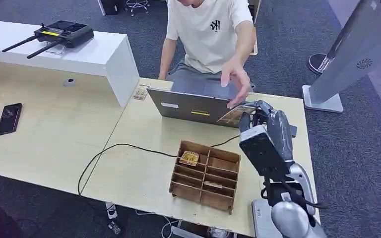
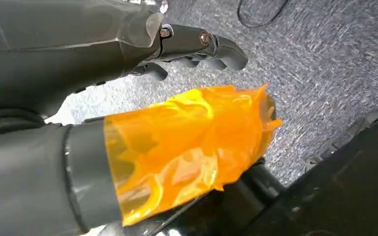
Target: Pass the card to the sensor for recognition and then transmit it.
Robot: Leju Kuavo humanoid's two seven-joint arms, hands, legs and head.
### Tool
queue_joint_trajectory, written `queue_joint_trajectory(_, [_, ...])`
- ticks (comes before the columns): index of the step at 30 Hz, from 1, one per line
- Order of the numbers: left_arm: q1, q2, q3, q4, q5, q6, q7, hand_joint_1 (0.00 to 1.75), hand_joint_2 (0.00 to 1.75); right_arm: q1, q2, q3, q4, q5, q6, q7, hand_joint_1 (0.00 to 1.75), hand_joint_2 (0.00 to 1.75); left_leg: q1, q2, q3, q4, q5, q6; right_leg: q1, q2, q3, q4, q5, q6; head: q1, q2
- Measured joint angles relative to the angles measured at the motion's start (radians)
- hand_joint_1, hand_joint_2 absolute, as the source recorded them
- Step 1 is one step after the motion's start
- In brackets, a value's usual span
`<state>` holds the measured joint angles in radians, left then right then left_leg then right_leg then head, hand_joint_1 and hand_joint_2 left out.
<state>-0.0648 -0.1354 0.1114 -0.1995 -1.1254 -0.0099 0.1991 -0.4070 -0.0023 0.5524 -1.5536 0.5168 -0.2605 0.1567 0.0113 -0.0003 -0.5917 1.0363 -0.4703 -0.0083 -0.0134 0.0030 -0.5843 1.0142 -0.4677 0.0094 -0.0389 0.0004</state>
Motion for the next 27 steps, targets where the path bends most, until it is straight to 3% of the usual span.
queue_joint_trajectory(8, [-0.017,-0.007,-0.035,0.000,-0.014,-0.016,0.019,0.00,0.00,-0.179,0.050,-0.054,0.258,0.126,-0.012,0.073,1.75,1.75,0.000,-0.001,0.000,0.000,0.000,0.000,0.000,0.000,0.000,0.000,0.000,0.000,0.000,0.000])
queue_joint_trajectory(16, [-0.021,-0.012,-0.055,-0.001,-0.020,-0.017,0.022,0.00,0.00,-0.220,0.071,-0.124,0.393,0.383,-0.019,0.093,1.75,1.75,0.000,-0.003,-0.001,0.000,0.000,0.000,0.000,-0.002,0.000,0.000,0.000,0.000,0.000,0.000])
queue_joint_trajectory(17, [-0.021,-0.013,-0.055,-0.001,-0.021,-0.017,0.022,0.00,0.00,-0.220,0.071,-0.127,0.400,0.411,-0.019,0.094,0.80,1.75,0.000,-0.003,-0.001,0.000,0.000,0.000,0.000,-0.002,0.000,0.000,0.000,0.000,0.000,0.000])
queue_joint_trajectory(18, [-0.021,-0.014,-0.056,-0.001,-0.021,-0.016,0.022,0.00,0.00,-0.219,0.073,-0.131,0.405,0.433,-0.017,0.094,0.00,1.75,0.000,-0.003,-0.001,0.000,0.000,0.000,0.000,-0.002,-0.001,0.000,0.000,0.000,0.000,0.000])
queue_joint_trajectory(27, [-0.020,-0.016,-0.056,-0.001,-0.011,-0.008,0.022,0.00,0.00,-0.177,0.092,-0.157,0.419,0.456,-0.006,0.069,0.00,1.75,0.000,-0.003,-0.002,0.000,0.000,0.000,0.000,-0.002,-0.002,0.000,0.000,0.000,0.000,0.000])
